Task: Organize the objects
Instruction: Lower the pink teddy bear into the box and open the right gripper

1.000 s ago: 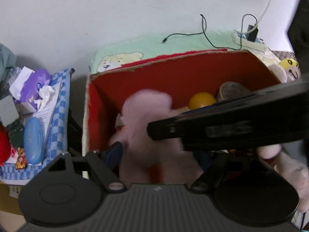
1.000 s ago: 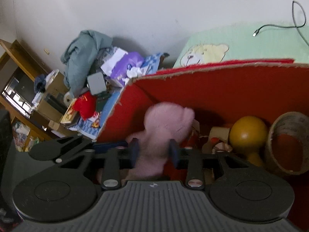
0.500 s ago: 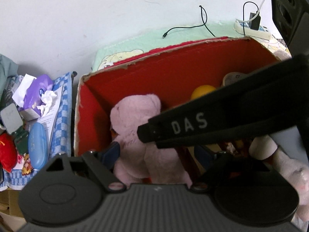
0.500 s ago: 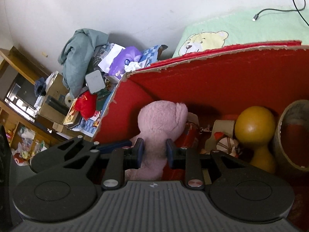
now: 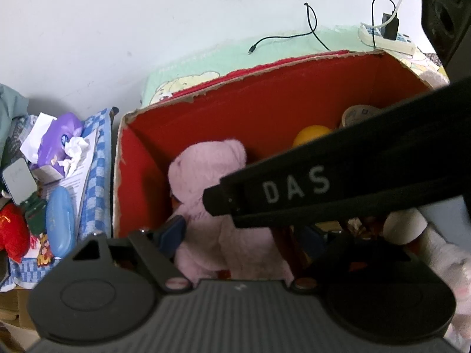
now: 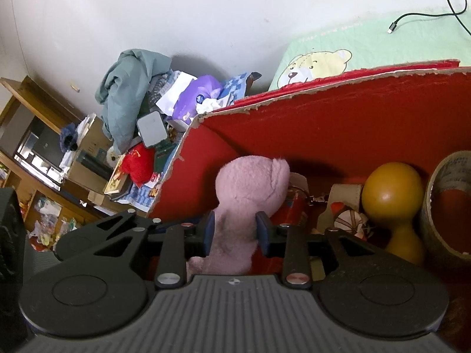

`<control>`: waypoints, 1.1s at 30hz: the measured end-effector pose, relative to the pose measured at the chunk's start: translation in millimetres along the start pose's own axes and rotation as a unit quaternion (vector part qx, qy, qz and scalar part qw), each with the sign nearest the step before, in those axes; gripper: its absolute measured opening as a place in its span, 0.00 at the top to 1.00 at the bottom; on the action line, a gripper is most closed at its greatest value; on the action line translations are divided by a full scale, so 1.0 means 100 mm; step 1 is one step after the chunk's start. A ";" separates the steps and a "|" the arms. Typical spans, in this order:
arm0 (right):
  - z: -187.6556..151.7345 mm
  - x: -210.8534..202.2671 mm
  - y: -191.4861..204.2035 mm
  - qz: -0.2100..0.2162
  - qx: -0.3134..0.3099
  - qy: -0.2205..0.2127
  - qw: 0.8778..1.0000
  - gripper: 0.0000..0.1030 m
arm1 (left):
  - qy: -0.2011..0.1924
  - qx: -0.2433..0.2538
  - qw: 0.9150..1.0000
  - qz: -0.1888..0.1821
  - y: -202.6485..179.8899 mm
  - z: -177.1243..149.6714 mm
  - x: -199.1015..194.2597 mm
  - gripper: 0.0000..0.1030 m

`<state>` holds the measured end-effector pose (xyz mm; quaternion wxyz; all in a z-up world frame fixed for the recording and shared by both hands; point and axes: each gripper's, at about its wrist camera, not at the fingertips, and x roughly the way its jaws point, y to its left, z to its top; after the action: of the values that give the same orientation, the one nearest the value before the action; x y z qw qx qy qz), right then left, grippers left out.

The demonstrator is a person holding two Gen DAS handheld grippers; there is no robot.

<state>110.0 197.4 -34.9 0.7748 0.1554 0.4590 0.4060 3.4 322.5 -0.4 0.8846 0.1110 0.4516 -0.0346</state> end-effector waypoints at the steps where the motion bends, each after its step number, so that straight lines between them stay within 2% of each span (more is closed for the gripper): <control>1: 0.00 0.00 0.01 0.000 0.001 -0.001 1.000 0.66 | 0.001 0.001 1.000 0.001 0.00 0.00 0.00 0.22; 10: -0.02 -0.04 -0.03 -0.007 0.025 -0.020 0.999 0.66 | 0.013 0.007 1.000 0.017 -0.02 0.02 0.02 0.27; 20: -0.02 -0.03 0.00 -0.007 0.001 -0.023 1.000 0.67 | 0.011 -0.002 1.000 0.010 0.02 0.04 0.06 0.26; 33: -0.02 -0.06 0.01 -0.019 0.006 -0.048 0.999 0.67 | 0.012 -0.007 1.000 0.017 -0.02 0.05 0.02 0.24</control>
<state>106.2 192.8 -32.2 0.8026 0.1703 0.4268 0.3804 8.3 319.5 0.1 0.8801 0.1130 0.4608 -0.0155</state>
